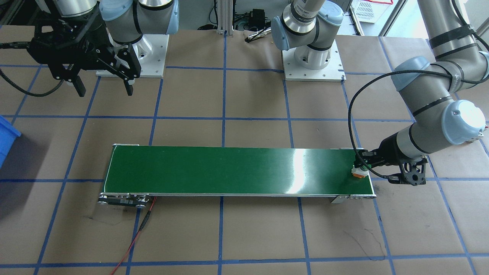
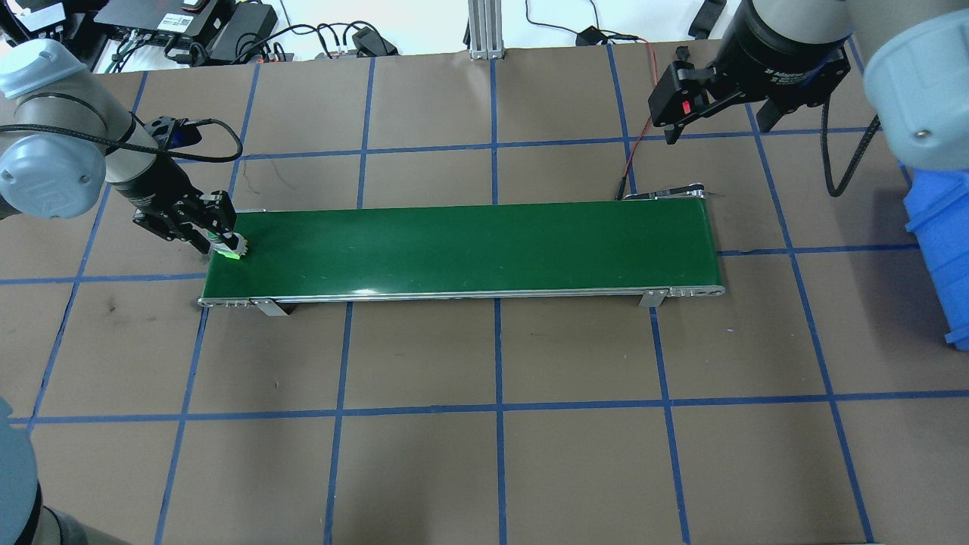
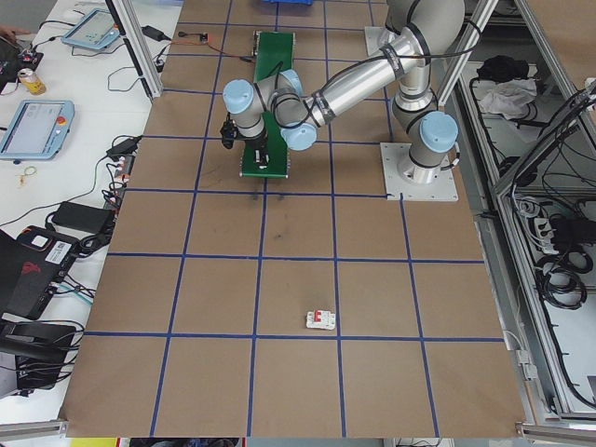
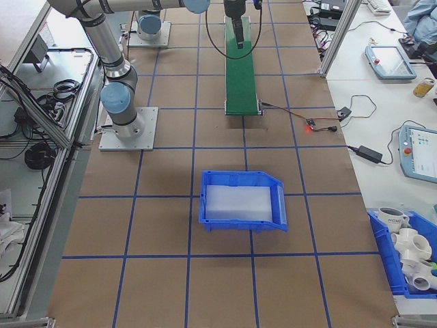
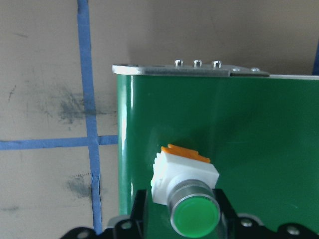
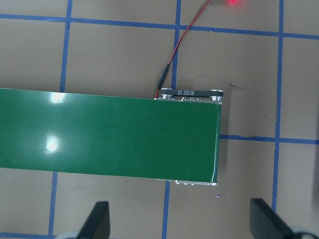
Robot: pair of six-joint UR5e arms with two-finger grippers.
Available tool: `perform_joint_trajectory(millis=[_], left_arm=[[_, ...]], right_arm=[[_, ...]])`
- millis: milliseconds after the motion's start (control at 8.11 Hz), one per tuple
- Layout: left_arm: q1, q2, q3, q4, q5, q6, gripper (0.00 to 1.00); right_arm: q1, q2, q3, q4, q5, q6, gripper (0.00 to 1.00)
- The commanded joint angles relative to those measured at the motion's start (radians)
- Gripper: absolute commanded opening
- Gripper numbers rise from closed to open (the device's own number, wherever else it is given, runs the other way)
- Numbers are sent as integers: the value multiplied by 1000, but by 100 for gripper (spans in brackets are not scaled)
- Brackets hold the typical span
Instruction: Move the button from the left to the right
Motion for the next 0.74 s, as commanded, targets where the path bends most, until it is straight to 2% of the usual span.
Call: perform_joint_trajectory(millis=[0, 370, 617], left_arm=[[-49, 45, 4, -37, 3, -144, 100], [-170, 165, 14, -77, 3, -232, 100], [-227, 188, 14, -74, 6, -237, 100]], right_arm=[[0, 0, 0, 0, -1, 0, 100], [0, 0, 0, 0, 0, 0, 100], [0, 0, 0, 0, 0, 0, 100]])
